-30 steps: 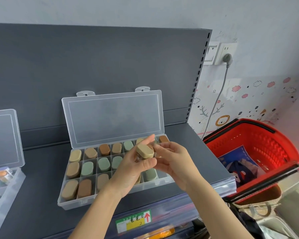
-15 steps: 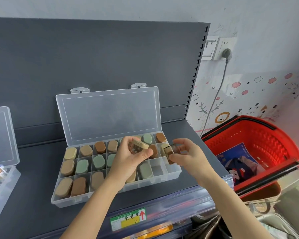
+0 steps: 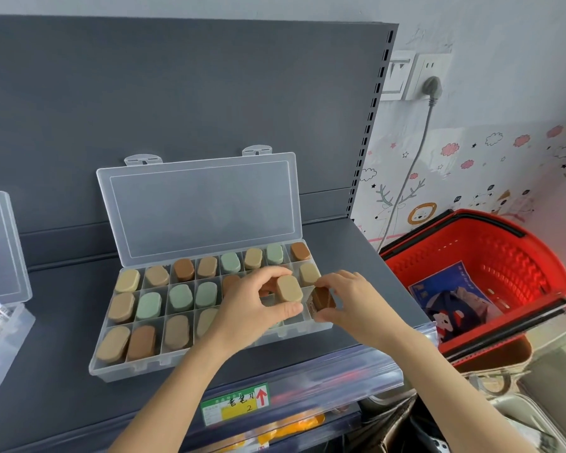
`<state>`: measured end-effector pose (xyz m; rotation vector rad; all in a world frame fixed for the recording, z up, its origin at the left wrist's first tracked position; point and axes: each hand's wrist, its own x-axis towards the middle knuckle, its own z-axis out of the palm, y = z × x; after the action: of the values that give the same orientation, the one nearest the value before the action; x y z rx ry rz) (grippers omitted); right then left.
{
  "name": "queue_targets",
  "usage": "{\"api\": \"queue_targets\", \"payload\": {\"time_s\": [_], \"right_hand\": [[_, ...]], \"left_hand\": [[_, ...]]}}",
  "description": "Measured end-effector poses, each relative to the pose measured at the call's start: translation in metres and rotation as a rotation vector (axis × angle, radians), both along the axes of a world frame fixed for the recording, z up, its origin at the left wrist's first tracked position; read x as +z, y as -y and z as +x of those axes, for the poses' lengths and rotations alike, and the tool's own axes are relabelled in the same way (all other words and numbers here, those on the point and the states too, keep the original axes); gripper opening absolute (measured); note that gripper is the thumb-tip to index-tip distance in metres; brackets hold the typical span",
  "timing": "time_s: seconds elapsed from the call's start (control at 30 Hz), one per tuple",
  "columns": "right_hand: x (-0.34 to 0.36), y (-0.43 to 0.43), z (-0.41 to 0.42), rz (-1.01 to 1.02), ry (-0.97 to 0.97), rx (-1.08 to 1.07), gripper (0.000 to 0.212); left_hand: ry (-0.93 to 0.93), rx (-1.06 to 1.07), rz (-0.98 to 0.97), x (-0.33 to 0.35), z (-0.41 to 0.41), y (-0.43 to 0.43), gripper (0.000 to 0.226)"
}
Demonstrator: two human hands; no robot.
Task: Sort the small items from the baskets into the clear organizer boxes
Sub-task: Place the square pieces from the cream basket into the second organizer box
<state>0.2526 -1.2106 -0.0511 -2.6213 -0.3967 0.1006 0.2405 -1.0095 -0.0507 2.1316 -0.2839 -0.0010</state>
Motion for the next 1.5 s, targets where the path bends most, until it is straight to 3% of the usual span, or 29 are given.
{"api": "queue_targets", "payload": {"time_s": [0.2, 0.37, 0.47, 0.6, 0.73, 0.83, 1.23, 1.5], "right_hand": [[-0.008, 0.003, -0.001, 0.031, 0.004, 0.058, 0.043], [-0.016, 0.006, -0.003, 0.178, 0.018, 0.035, 0.045], [-0.022, 0.004, -0.003, 0.235, 0.026, 0.025, 0.044], [-0.025, -0.002, -0.003, 0.266, -0.051, 0.040, 0.055], [-0.027, -0.007, -0.001, 0.227, -0.105, 0.071, 0.072], [-0.027, -0.010, -0.001, 0.202, -0.108, 0.067, 0.075], [-0.032, -0.019, 0.007, 0.194, -0.104, 0.069, 0.074], [-0.032, -0.017, 0.007, 0.287, -0.060, 0.117, 0.075]], "left_hand": [[0.052, -0.053, 0.249, -0.005, -0.001, 0.002, 0.054], [0.072, -0.094, 0.553, -0.009, 0.001, 0.003, 0.062], [0.056, -0.099, 0.556, -0.012, -0.001, 0.000, 0.066], [0.083, -0.082, 0.579, -0.011, -0.013, -0.029, 0.070], [0.066, 0.056, 0.769, -0.020, -0.026, -0.087, 0.091], [0.028, 0.113, 0.867, -0.024, -0.030, -0.106, 0.094], [0.063, 0.146, 0.945, -0.029, -0.025, -0.114, 0.085], [0.067, 0.185, 0.999, -0.028, -0.030, -0.113, 0.092]]}}
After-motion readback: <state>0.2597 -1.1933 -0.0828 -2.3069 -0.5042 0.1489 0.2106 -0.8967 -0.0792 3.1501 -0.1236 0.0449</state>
